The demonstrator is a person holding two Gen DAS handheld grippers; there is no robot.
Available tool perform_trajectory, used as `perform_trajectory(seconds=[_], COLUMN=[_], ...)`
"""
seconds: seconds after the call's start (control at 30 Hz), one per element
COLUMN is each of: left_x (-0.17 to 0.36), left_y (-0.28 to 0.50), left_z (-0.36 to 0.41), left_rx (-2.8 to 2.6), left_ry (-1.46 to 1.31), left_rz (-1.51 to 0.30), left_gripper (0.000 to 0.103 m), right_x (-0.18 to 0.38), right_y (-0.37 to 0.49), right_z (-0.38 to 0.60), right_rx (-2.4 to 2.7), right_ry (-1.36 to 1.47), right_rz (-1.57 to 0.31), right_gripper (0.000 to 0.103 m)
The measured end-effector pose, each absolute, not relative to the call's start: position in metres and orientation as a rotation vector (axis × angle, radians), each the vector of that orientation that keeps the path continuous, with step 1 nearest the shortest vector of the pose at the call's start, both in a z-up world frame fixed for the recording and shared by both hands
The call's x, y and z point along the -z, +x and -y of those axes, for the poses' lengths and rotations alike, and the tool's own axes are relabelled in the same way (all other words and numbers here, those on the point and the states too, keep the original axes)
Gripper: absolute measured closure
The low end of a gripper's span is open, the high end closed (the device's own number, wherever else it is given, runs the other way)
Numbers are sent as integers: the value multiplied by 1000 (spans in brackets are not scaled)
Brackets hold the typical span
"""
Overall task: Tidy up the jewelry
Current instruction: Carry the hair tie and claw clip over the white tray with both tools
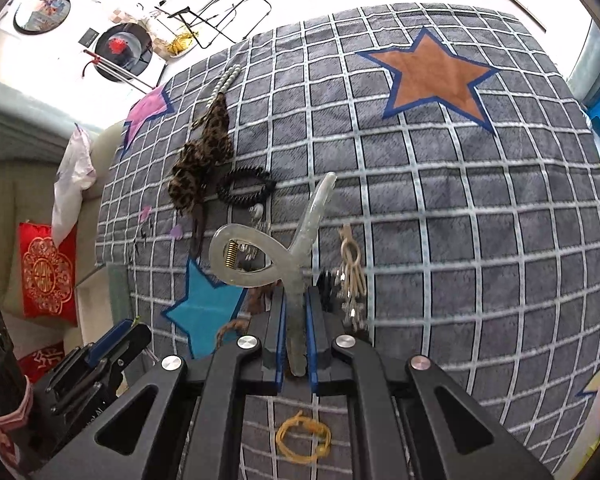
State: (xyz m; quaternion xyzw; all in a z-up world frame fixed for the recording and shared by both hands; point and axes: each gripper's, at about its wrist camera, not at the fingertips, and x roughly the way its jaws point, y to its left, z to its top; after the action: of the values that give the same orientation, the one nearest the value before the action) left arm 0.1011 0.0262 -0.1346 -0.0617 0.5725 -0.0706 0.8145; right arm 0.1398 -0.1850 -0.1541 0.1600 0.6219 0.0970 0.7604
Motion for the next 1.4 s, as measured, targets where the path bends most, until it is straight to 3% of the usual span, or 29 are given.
perform_trajectory(seconds=[0.6,1.1,1.4], left_x=[98,75,90], left_y=[28,-18,-33], left_z=[-62,-164,-232], left_rx=[138,-24,-152], left_ry=[-164,-247,-297], left_rz=[-1208,-1139,-1141], left_gripper=[77,77,77], right_x=[123,96,93], right_y=[81,69,73], right_z=[147,37,-50], right_rx=[-266,-434,-563], right_ry=[294,161,51], right_rz=[-1371,-1360,-1360], right_gripper=[94,94,94])
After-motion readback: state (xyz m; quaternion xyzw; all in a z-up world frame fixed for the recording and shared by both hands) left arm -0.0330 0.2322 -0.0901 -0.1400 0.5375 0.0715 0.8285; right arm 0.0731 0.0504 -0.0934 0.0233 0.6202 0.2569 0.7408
